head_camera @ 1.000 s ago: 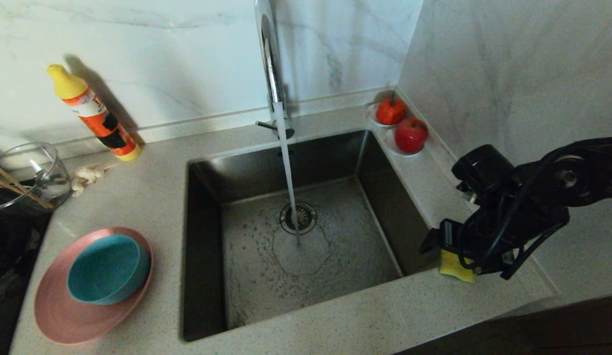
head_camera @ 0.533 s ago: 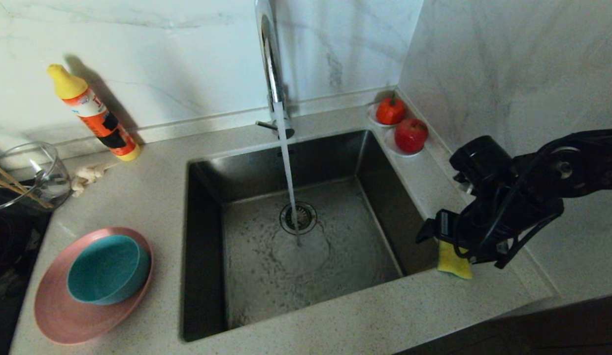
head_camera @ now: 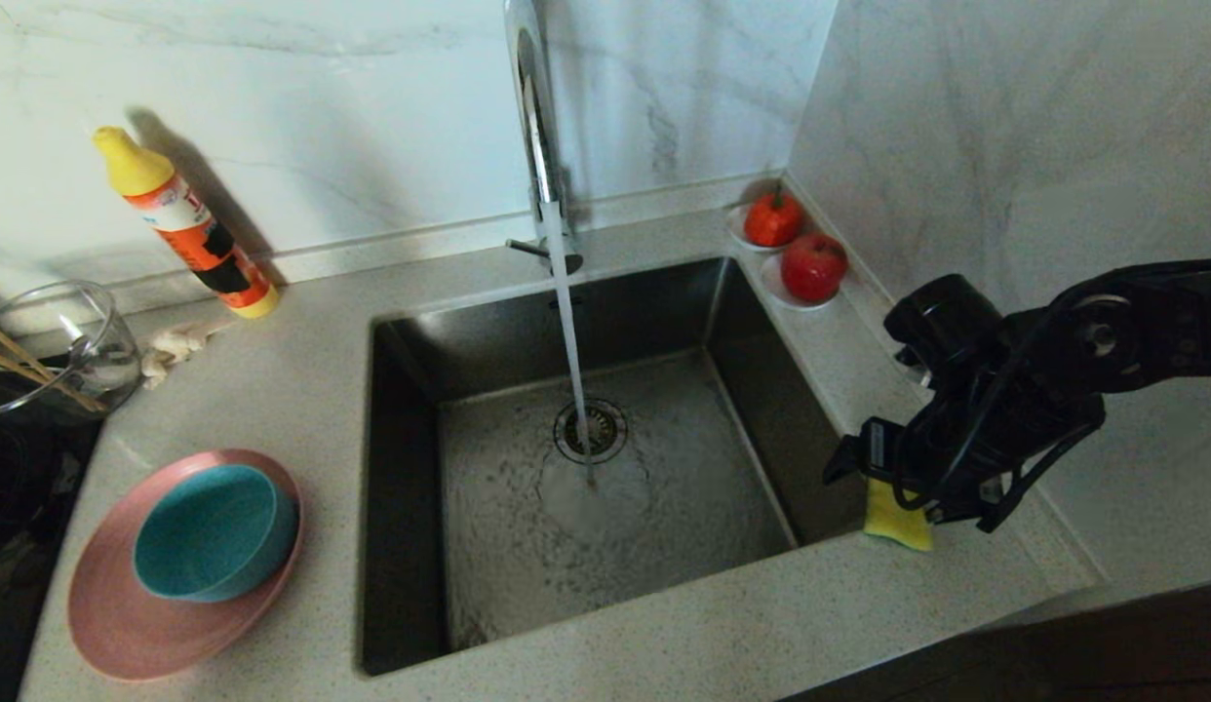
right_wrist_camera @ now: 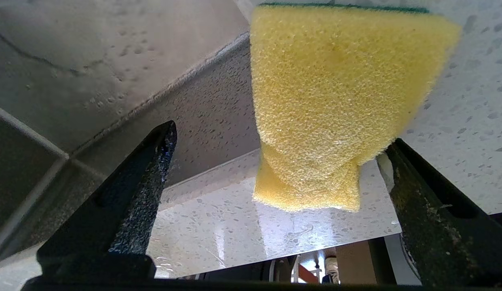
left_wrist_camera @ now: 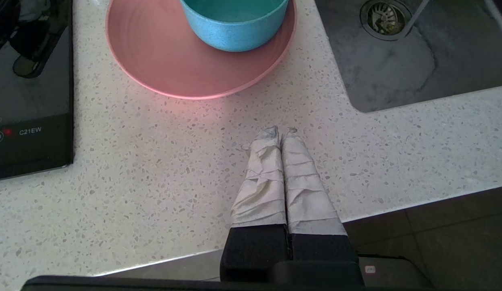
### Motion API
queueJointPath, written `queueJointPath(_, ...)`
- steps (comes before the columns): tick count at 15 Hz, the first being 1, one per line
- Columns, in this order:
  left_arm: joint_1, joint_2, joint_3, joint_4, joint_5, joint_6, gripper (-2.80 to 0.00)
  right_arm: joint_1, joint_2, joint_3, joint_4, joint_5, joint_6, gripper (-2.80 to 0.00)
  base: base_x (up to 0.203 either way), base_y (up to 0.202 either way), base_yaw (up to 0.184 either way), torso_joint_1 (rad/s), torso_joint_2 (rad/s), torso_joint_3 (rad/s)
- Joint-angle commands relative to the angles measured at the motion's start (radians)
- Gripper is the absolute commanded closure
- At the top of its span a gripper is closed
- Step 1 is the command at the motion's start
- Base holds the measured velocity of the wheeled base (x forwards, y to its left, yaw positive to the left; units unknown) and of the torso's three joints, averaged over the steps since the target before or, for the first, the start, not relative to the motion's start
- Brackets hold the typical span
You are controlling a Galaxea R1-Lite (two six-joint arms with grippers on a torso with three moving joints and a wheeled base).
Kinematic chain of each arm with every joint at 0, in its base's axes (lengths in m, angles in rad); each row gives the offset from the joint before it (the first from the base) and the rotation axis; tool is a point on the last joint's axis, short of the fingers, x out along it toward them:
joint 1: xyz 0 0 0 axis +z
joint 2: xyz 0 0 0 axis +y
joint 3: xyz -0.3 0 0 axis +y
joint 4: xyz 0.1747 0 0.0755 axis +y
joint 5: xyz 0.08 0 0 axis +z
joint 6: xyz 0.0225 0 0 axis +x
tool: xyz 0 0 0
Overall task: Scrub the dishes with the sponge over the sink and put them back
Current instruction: Pick up a bowl and the sponge
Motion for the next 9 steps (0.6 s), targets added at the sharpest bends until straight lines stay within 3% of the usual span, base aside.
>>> queueJointPath(1,0.0,0.001,0.0,0.001,0.0,0.0,0.0,-0.002,0.0,-0.002,0.003,-0.001,0.003,-2.8,0.0,0.0,0.0,0.0,0.0,0.0)
queueJointPath(6,0.0,0.001,0.0,0.001,0.0,0.0,0.0,-0.002,0.002,-0.005,0.006,-0.001,0.002,-2.8,0.0,0.0,0.0,0.0,0.0,0.0)
queueJointPath(7,0.0,0.001,0.0,0.001,0.0,-0.001,0.0,-0.002,0.001,-0.005,0.006,-0.001,0.002,0.0,0.0,0.0,0.0,0.0,0.0,0.0)
queueJointPath(9,0.0,0.0,0.0,0.001,0.0,0.0,0.0,-0.006,0.001,-0.006,0.007,-0.001,0.002,0.0,0.0,0.0,0.0,0.0,0.0,0.0)
